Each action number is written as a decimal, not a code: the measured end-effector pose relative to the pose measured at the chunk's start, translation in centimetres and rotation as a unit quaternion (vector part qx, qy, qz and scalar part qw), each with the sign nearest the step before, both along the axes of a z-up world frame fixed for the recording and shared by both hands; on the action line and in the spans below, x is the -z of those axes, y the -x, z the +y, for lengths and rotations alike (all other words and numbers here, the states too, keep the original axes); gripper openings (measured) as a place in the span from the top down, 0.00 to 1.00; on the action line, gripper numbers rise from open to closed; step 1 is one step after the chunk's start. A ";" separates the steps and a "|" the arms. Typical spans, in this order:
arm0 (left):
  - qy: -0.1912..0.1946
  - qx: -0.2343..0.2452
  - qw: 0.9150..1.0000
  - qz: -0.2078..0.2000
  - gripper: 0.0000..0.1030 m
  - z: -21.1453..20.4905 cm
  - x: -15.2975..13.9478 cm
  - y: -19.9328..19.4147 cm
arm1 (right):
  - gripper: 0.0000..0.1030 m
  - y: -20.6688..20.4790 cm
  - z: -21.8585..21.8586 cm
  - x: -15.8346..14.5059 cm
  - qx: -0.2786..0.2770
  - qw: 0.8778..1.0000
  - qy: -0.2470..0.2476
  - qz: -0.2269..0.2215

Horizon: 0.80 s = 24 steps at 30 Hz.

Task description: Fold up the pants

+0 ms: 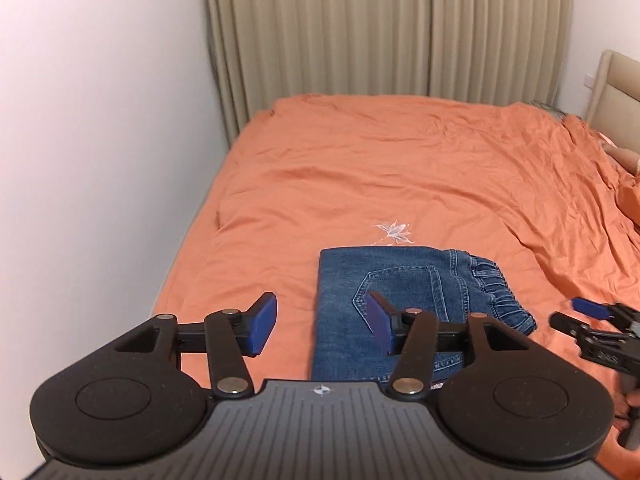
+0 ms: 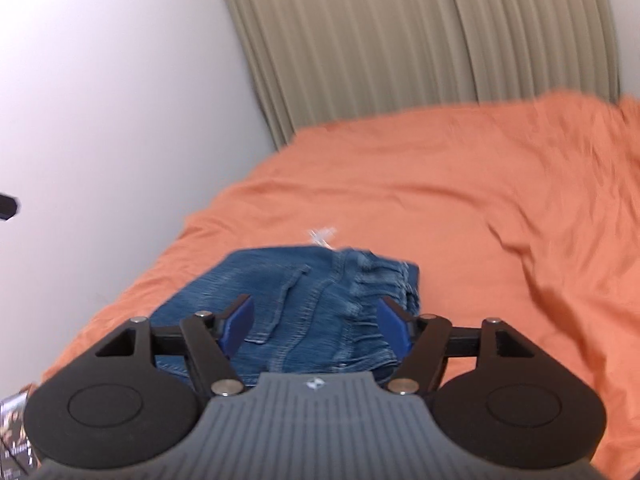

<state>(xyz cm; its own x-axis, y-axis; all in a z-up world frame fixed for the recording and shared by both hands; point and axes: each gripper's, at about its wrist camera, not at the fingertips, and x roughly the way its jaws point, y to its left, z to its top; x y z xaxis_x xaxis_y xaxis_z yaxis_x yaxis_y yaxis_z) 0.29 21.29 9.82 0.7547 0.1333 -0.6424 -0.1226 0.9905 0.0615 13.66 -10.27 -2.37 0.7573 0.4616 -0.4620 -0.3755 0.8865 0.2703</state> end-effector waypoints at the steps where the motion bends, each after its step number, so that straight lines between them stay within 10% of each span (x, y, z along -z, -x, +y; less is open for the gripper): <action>1: -0.003 -0.013 1.000 -0.011 0.40 -0.6 1.0 0.6 | 0.35 1.1 0.2 -0.4 -0.004 1.000 0.009 -0.013; 8: -0.011 -0.053 0.998 -0.025 0.36 -4.7 7.5 3.8 | 0.27 7.1 1.2 -1.6 -0.016 0.995 0.070 -0.064; 24: 0.024 -0.083 0.996 0.039 0.30 -8.3 14.4 3.7 | 0.25 8.8 2.4 2.7 -0.015 0.992 0.122 -0.024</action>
